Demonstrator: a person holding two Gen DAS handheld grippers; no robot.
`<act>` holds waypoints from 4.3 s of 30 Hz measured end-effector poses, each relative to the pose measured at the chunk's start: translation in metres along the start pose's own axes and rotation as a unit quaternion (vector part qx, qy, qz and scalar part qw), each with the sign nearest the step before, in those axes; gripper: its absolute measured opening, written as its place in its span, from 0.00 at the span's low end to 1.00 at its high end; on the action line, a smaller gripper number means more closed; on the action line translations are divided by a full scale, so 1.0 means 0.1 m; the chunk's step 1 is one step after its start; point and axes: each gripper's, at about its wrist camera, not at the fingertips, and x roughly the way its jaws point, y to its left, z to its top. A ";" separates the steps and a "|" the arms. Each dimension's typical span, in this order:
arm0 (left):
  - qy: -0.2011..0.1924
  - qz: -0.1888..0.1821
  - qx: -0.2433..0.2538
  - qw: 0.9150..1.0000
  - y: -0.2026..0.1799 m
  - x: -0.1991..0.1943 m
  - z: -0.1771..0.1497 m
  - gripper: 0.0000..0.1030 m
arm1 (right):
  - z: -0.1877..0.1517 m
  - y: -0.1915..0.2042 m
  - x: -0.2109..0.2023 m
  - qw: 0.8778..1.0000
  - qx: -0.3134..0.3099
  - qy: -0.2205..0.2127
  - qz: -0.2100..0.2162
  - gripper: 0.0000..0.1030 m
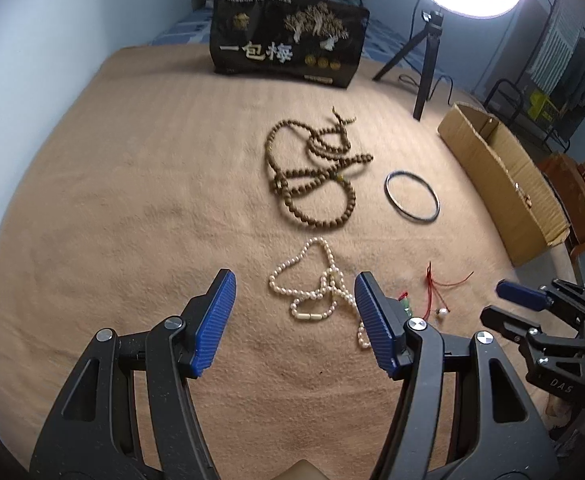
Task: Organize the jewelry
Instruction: 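Move the left tool to the pearl necklace while the right tool approaches the pearl earring, then close the left tool on the pearl necklace while the right tool grasps the pearl earring, then carry the pearl necklace and pearl earring over the cardboard box with both tools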
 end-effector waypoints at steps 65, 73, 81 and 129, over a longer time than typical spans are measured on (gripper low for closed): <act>0.013 0.047 0.010 0.999 -0.15 0.43 0.03 0.01 | -0.01 0.16 0.25 0.997 -0.072 0.034 -0.012 0.06; -0.012 0.034 -0.006 0.999 -0.11 0.18 0.11 0.01 | 0.01 0.06 0.00 0.998 -0.056 0.008 -0.020 0.06; -0.043 0.011 -0.032 0.998 -0.05 -0.12 0.25 0.01 | 0.07 -0.04 -0.23 0.998 -0.042 -0.025 -0.032 0.06; -0.080 -0.189 0.037 0.978 -2.29 -0.27 1.05 0.01 | 0.45 -1.96 -0.77 0.975 0.147 -0.125 -0.107 0.06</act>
